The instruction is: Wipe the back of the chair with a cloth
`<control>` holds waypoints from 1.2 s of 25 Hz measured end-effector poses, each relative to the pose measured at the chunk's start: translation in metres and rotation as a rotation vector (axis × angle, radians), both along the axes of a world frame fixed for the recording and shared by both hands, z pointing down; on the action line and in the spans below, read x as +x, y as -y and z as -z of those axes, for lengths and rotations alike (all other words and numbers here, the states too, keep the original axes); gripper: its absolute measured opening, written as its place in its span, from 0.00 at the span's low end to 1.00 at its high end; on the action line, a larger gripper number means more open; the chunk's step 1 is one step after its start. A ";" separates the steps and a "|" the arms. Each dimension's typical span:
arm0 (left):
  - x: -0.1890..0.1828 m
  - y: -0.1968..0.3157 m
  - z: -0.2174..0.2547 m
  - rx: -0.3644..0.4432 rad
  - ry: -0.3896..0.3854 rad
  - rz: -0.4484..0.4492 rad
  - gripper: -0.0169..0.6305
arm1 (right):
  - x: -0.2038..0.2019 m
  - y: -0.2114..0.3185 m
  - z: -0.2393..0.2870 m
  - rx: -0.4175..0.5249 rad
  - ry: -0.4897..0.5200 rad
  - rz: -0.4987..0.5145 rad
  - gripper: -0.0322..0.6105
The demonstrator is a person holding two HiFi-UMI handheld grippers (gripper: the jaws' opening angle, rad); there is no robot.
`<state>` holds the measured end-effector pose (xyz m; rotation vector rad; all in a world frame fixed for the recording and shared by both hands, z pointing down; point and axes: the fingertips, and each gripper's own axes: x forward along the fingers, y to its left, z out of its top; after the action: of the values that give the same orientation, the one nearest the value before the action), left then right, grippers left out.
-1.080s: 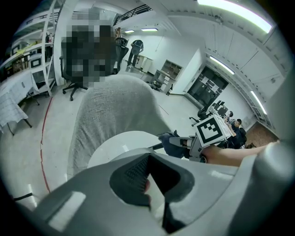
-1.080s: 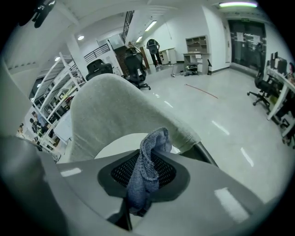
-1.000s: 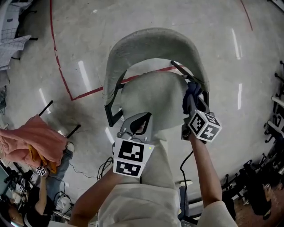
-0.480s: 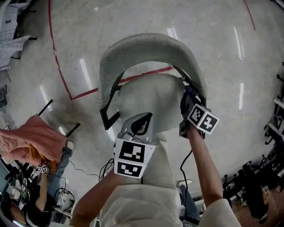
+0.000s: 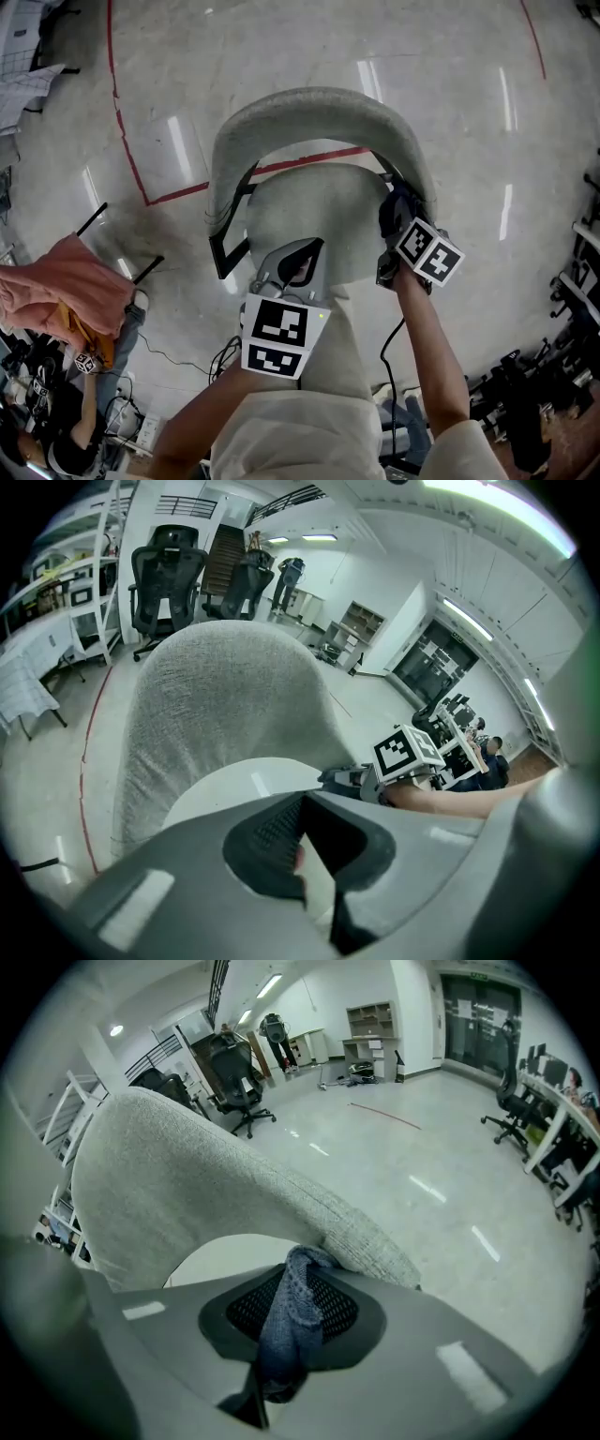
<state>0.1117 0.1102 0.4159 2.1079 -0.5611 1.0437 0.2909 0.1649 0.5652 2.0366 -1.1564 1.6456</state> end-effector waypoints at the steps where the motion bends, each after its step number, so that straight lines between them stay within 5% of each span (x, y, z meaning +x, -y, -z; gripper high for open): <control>1: -0.001 0.003 -0.001 0.000 0.000 0.008 0.03 | 0.000 0.004 0.001 0.002 -0.004 0.002 0.17; 11: -0.011 0.019 -0.002 -0.004 -0.001 0.059 0.03 | 0.000 0.040 0.009 0.034 -0.048 0.032 0.17; 30: -0.052 0.043 -0.003 -0.003 0.001 0.159 0.03 | -0.038 0.114 0.022 0.104 -0.104 0.319 0.17</control>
<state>0.0602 0.0673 0.4192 2.0242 -0.7150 0.9550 0.2527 0.0504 0.5432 1.8527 -1.4670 1.3365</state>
